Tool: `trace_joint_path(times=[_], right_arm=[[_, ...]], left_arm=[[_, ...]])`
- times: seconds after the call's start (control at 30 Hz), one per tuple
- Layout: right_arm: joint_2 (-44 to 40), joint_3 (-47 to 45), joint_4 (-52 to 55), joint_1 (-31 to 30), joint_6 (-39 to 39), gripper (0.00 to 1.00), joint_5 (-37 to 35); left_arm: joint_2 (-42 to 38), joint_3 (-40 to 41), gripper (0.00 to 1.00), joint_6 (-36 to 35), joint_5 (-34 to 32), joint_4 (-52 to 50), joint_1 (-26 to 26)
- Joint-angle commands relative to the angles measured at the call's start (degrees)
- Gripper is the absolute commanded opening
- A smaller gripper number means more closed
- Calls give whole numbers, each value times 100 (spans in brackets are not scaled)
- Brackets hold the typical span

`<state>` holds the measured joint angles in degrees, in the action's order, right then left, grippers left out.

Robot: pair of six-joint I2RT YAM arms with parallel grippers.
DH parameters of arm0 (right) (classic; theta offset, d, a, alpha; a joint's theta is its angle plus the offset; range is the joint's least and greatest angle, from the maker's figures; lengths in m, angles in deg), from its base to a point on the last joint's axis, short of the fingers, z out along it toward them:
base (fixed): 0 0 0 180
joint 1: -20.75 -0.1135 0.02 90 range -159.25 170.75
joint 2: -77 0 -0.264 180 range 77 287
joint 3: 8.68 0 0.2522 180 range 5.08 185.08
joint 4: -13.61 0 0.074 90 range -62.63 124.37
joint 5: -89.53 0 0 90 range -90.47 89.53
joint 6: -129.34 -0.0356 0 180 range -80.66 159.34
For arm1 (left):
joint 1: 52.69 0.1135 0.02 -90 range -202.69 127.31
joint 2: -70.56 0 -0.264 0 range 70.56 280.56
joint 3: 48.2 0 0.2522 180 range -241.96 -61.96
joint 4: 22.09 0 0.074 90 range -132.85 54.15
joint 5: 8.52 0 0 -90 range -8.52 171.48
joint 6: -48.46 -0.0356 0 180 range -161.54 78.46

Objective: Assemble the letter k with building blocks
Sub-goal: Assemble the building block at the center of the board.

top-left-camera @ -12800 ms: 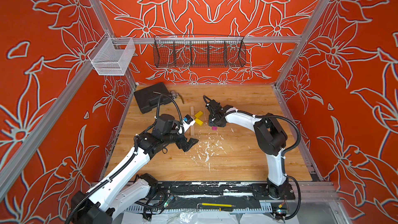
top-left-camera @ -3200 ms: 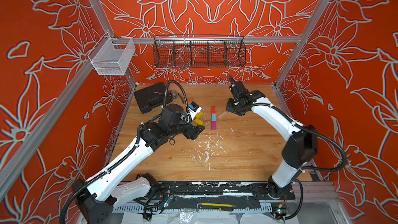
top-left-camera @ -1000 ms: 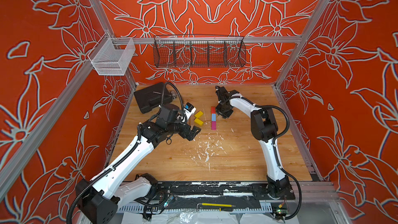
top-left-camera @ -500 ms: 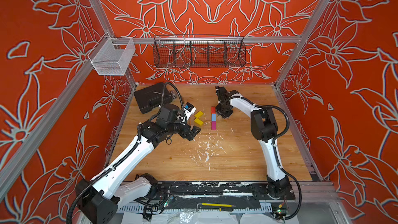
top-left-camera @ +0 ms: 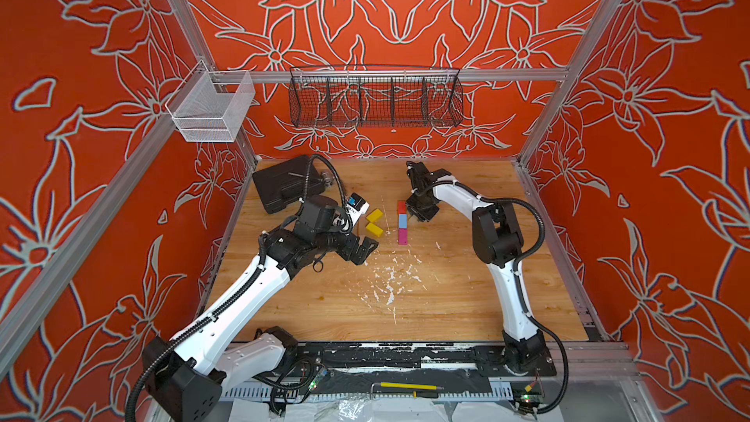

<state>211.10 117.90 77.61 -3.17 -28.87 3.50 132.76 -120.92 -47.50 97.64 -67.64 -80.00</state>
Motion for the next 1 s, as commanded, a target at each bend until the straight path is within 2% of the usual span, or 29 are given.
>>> trace_joint_path(times=[0.0, 0.97], right_arm=[[191, 209, 131, 28, -135, 32, 58], [328, 329, 92, 46, -228, 33, 227]], left_arm=[[-14, -37, 100, -54, 12, -107, 42], [-41, -45, 100, -37, 35, -99, 92]])
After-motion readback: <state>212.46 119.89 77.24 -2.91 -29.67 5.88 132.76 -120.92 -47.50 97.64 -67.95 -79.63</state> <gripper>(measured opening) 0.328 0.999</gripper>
